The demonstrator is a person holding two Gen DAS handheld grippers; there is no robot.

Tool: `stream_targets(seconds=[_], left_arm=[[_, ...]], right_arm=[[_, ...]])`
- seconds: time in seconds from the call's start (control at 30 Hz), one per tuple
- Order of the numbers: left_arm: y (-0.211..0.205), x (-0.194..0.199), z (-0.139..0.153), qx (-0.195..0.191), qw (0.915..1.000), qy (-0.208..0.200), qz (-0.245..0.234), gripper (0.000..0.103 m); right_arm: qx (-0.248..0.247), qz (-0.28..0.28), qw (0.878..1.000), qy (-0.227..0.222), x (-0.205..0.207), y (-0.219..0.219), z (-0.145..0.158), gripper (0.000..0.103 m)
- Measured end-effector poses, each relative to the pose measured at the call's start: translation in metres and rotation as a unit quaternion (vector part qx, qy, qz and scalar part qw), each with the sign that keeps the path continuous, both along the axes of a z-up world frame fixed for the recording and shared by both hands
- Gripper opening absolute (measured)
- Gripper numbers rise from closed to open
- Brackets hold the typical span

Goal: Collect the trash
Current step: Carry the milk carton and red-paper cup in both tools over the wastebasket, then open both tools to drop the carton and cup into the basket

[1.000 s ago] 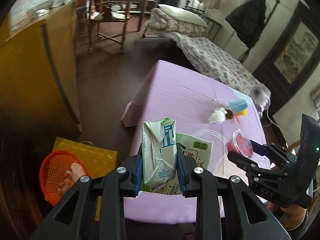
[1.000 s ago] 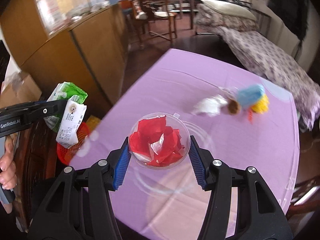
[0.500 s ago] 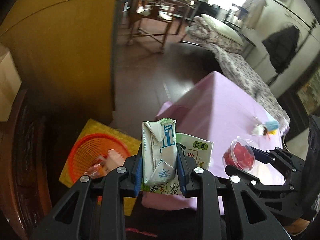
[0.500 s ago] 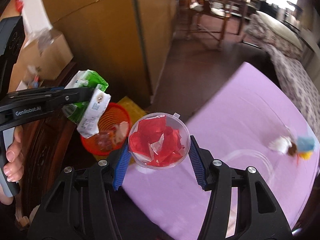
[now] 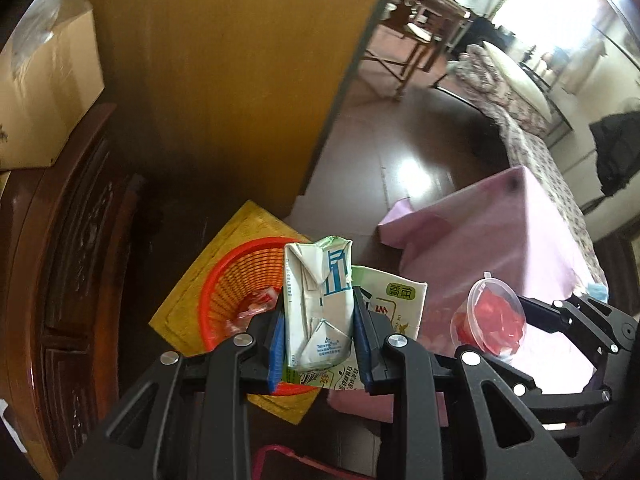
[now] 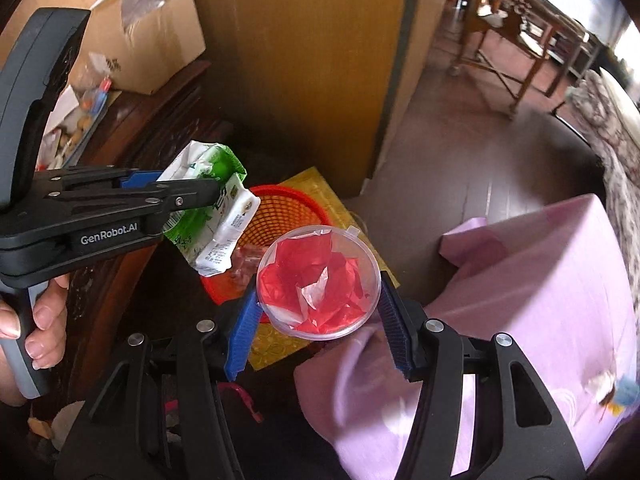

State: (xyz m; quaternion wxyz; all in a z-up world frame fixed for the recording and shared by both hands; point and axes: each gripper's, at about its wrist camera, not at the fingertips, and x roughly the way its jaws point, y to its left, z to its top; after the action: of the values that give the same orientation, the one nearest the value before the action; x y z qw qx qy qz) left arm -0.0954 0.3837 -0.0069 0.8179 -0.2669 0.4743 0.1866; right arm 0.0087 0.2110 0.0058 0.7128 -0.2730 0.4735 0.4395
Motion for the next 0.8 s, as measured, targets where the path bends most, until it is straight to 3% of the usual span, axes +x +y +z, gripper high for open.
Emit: stream_targets(seconds=[0.5, 0.8], left_arm=[[0.028, 0.009, -0.061, -0.033, 0.9980, 0.040, 0.036, 0.029], [0.034, 0.009, -0.079, -0.043, 0.9965, 0.056, 0.044, 0.029]], right_arm=[[-0.061, 0.045, 0.997, 0.024, 0.001, 0.043, -0.054, 0.056], [-0.080, 0.062, 0.994, 0.036, -0.003, 0.057, -0.075, 0.056]])
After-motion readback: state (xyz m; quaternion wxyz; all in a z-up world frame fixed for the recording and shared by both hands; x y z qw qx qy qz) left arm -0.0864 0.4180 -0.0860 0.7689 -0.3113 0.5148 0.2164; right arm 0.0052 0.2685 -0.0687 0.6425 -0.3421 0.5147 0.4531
